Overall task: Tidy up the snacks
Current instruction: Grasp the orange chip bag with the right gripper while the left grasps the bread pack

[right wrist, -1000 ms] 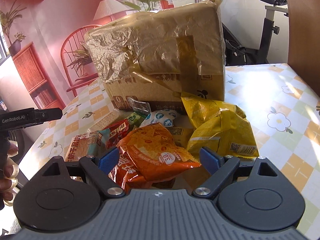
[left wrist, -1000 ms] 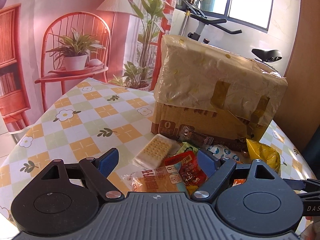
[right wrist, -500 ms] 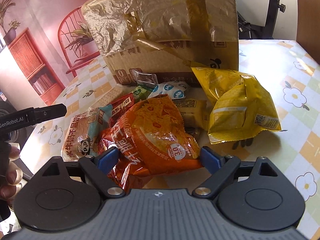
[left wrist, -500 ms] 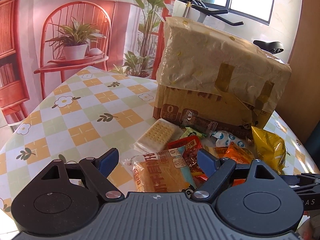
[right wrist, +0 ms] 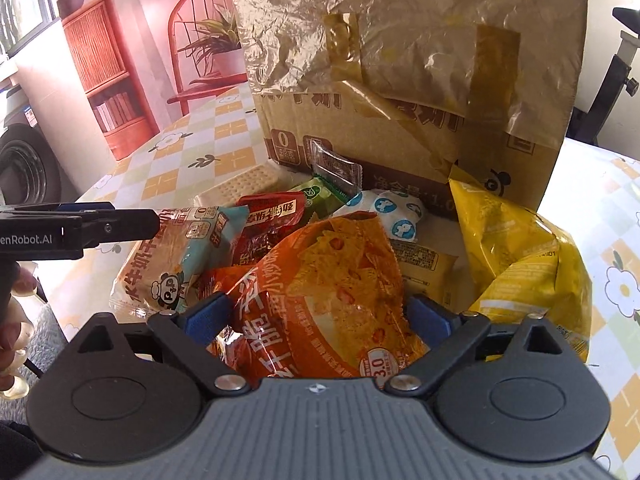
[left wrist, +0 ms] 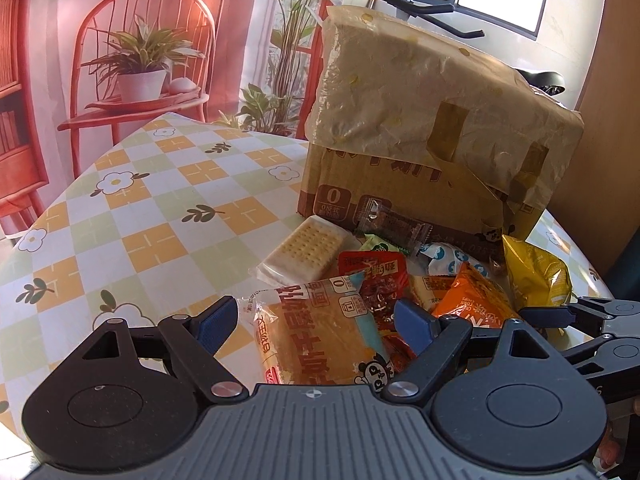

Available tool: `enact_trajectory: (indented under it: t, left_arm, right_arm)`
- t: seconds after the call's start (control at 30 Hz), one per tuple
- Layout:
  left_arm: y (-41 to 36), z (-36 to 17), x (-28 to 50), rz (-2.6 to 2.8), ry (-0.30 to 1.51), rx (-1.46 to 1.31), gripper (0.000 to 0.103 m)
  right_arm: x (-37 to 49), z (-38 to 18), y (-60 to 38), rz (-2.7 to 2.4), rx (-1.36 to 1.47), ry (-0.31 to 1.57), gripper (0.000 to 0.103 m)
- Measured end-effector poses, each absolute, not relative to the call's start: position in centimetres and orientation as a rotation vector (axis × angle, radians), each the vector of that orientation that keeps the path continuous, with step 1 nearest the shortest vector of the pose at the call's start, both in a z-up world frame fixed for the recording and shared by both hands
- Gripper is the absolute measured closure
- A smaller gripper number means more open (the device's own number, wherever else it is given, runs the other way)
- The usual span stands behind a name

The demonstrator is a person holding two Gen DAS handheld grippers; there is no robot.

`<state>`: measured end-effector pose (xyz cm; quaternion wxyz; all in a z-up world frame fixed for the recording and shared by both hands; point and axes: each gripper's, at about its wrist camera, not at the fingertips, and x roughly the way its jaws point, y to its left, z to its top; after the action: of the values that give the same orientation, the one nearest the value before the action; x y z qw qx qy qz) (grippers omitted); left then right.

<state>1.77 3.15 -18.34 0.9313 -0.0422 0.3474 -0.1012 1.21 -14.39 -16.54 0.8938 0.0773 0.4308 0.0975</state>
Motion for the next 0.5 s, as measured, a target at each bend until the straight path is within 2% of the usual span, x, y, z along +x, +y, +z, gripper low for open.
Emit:
enact_trajectory:
  t: [0.23,0.5]
  left_arm:
    - [2.9,-19.5,2.5,-0.207,0.758,-0.081,0.016]
    - [2.7,-20.7,3.3,-0.189,0.799,-0.097,0.016]
  right_arm:
    - [0.9,-17.5,-13.7,0.223,0.141,0.882,0.006]
    - [0.1,-16.9,-14.2,0.252,0.143,0.861,0.033]
